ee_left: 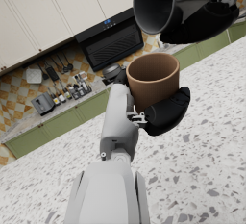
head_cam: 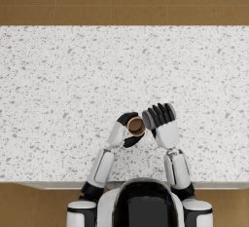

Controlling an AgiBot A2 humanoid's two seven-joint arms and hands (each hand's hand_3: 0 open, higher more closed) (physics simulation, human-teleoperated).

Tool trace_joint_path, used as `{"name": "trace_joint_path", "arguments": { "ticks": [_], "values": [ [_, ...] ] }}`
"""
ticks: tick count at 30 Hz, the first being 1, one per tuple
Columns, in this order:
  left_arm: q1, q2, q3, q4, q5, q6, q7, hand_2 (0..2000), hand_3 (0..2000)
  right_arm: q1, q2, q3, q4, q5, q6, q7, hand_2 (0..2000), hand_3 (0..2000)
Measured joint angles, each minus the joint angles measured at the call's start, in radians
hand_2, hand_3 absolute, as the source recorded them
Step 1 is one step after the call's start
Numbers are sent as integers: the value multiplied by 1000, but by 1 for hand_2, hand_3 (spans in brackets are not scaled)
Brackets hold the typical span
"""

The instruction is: Pick up two cups and pour the berry on the right into the cup on the left

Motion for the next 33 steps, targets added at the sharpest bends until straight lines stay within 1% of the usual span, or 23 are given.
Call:
{"name": "trace_joint_path", "arguments": {
  "ticks": [9, 10, 11, 24, 27, 33],
  "values": [
    [2, 9, 5, 8, 0, 0, 0, 2000, 1280, 11, -23, 37, -11, 288, 2, 1, 2000, 1280],
    [3, 9, 4, 9, 0, 0, 0, 2000, 1280, 30, 14, 67, -11, 320, 2, 1, 2000, 1280],
    [3, 10, 5, 11, 0, 0, 0, 2000, 1280, 31, 17, 66, -12, 352, 2, 1, 2000, 1280],
    [5, 20, 6, 31, 0, 1, 0, 2000, 1280, 33, -18, 85, -2, 766, 5, 0, 2000, 1280],
    [4, 21, 6, 29, 0, 0, 0, 2000, 1280, 29, -21, 82, -2, 817, 4, 0, 2000, 1280],
    [-5, 19, -4, 12, 0, 0, 1, 2000, 1280, 17, -22, 79, 5, 843, 5, 0, 2000, 1280]
  ]
}}
